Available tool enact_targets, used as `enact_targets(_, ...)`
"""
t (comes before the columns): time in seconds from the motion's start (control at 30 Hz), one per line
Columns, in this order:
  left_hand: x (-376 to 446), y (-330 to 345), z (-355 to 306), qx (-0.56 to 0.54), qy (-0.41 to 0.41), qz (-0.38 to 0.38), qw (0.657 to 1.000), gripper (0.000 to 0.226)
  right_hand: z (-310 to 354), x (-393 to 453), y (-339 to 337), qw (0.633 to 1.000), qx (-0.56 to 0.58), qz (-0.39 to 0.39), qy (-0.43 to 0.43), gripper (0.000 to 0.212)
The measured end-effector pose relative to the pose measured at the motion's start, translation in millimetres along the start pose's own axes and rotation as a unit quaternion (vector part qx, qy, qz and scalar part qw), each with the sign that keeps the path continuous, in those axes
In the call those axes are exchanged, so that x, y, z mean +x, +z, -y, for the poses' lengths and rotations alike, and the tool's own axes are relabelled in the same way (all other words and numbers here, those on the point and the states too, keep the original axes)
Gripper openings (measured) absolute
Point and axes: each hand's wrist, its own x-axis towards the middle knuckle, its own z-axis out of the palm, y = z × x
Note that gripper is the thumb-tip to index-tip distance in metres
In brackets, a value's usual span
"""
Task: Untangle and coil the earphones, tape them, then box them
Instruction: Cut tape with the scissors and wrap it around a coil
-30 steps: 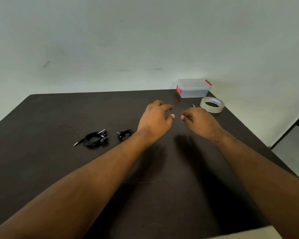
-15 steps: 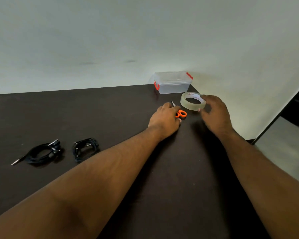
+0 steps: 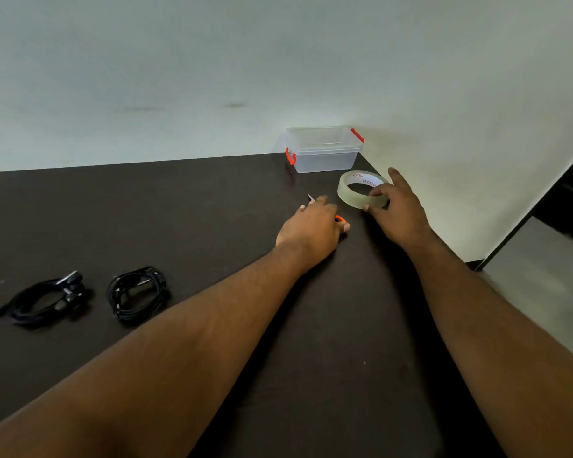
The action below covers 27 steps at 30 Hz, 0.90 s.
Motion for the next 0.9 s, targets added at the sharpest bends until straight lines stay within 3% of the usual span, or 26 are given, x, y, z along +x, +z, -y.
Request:
enact_targets(0.3,-151.4,-48.3,17.8,-0.016,0.043,0.077,0.996,0.042,38.3,-63.0,1.4,0.987,0.113,-0.036,-0.111,0.023)
enact_targets(0.43,-225.7,-70.0,41.1,0.001,0.038,0.066,0.997,0.047,80.1,-107.6,12.6,0.968,0.156,-0.035,-0.192,0.023)
enact_targets(0.57,-272.1,-85.8,61.9,-0.064,0.030,-0.016,0.997,0.058,122.2,-144.2,24.4,0.951,0.198,-0.027,-0.235,0.024)
enact_targets(0.73,-286.5,-110.4,79.2,-0.180,-0.007,-0.296,0.938,0.039,165.9,-175.4,35.6,0.939,0.225,-0.009,-0.260,0.023)
enact_targets(0.8,-284.3,-118.6,86.3,-0.200,-0.047,-0.320,0.925,0.046,179.9,-183.3,40.5,0.937,0.221,0.002,-0.269,0.024)
enact_targets(0.9,-278.9,-120.8,96.4,-0.234,-0.077,-0.296,0.923,0.062,195.3,-187.2,48.3,0.934,0.218,0.007,-0.283,0.024)
